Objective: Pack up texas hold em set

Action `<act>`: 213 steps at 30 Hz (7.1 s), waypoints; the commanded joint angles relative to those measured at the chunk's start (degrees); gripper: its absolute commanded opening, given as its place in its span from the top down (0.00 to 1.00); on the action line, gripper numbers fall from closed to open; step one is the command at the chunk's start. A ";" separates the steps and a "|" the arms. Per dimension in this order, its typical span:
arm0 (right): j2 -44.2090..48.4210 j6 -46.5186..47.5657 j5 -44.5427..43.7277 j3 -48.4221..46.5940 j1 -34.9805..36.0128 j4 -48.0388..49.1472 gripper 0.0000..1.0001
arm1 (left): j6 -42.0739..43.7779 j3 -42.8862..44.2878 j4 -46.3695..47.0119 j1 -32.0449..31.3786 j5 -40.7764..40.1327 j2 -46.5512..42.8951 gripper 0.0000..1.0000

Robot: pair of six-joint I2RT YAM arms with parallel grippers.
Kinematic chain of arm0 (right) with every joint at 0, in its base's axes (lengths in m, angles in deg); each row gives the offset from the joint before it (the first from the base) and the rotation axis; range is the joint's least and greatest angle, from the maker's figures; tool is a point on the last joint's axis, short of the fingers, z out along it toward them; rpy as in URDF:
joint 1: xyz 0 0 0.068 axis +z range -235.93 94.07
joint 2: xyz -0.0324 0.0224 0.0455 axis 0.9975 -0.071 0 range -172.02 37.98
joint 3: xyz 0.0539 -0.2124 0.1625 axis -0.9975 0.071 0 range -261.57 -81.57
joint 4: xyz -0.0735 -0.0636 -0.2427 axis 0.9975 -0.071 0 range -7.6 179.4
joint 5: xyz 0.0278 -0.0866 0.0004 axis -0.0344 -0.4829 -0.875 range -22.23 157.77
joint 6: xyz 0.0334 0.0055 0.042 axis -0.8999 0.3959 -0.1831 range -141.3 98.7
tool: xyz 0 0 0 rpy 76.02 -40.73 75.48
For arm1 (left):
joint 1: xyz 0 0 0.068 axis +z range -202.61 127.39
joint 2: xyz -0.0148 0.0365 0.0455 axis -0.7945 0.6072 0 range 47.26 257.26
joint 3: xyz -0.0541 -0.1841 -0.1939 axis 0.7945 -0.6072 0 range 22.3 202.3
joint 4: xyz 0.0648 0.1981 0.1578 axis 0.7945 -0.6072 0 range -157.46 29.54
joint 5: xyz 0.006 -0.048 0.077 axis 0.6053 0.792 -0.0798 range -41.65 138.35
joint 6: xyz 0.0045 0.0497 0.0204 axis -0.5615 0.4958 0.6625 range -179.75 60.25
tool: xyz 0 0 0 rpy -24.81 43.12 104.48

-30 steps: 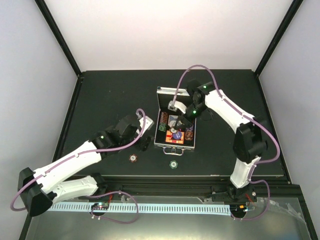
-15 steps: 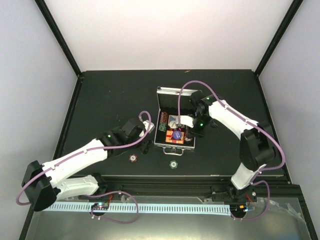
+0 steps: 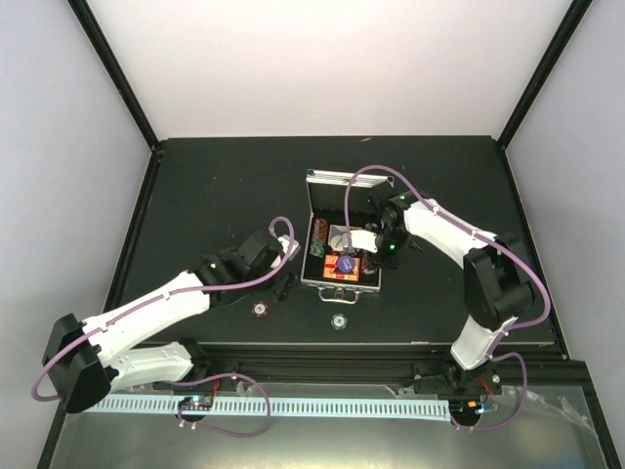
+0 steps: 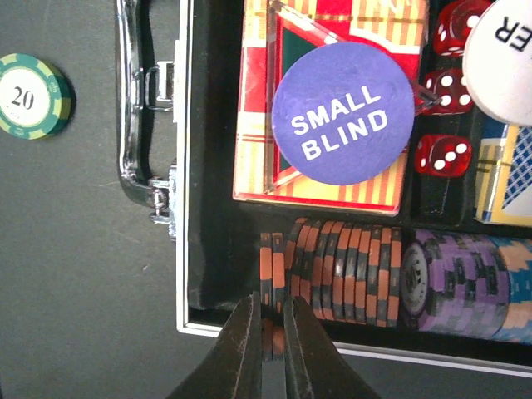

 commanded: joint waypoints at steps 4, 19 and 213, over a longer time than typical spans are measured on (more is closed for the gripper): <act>-0.53 -0.59 -5.19 1.49 0.51 7.45 0.99 | -0.96 1.11 -1.59 0.44 -1.48 0.23 0.31; -0.34 -0.58 -6.03 1.04 0.51 7.58 0.71 | -5.15 2.16 -8.91 1.40 -4.33 5.49 0.31; 3.84 -5.61 -8.58 7.14 2.01 10.99 0.80 | -1.44 2.77 -4.10 -2.39 -0.61 2.61 0.31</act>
